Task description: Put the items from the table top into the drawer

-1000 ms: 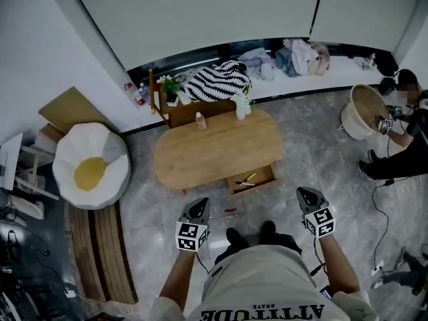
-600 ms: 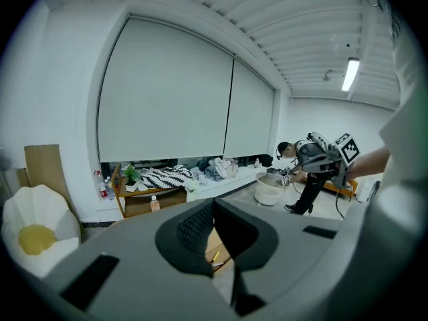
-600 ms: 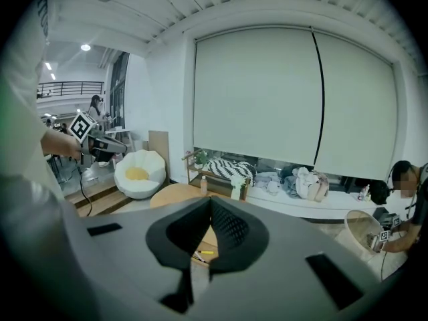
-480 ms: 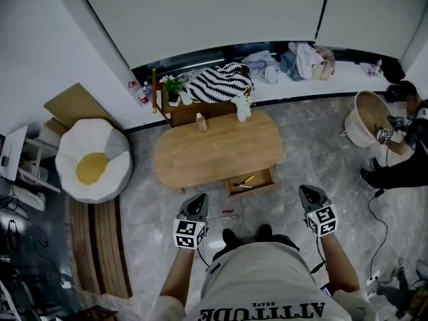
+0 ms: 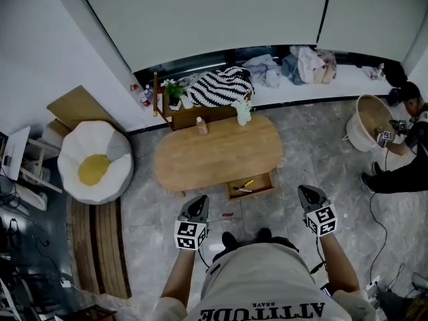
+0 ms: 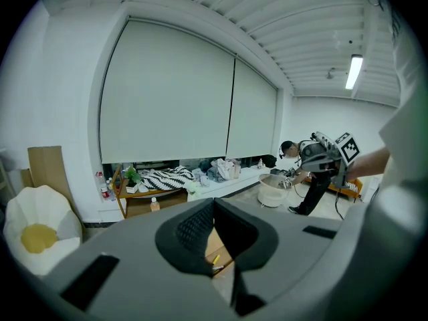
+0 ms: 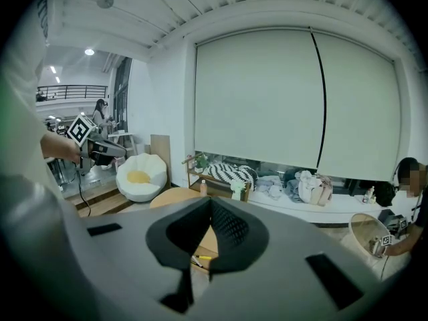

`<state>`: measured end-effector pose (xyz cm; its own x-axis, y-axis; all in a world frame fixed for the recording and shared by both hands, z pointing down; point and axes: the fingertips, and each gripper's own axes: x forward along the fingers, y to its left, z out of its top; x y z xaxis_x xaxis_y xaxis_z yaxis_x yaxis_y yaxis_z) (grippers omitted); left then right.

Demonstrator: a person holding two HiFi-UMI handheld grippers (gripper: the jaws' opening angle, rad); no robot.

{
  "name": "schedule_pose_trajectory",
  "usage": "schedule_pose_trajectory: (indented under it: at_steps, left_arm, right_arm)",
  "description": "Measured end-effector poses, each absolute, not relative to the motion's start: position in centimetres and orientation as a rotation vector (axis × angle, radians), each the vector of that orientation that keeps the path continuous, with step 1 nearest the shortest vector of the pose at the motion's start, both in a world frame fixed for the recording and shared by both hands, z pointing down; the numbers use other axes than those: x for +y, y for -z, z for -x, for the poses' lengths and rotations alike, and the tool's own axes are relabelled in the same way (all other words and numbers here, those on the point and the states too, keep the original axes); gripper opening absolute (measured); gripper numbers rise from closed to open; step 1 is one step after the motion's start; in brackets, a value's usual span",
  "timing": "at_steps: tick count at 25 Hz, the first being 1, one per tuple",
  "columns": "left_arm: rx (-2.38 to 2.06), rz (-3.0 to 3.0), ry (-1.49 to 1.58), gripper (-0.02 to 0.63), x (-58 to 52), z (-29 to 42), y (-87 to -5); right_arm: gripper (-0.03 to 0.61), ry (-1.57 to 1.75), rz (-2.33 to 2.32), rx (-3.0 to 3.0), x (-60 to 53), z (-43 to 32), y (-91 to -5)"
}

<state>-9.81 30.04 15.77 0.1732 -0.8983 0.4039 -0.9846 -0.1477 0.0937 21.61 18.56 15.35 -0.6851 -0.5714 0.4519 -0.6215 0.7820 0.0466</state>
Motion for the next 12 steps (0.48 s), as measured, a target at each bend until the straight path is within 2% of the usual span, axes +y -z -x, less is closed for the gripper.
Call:
schedule_pose_trajectory:
  at_steps: [12]
  left_arm:
    - [-1.824,-2.101,-0.350,0.021,30.42,9.56,-16.39]
  right_arm:
    - [0.020,-0.158,-0.893,-2.537,18.48,-22.41,-16.09]
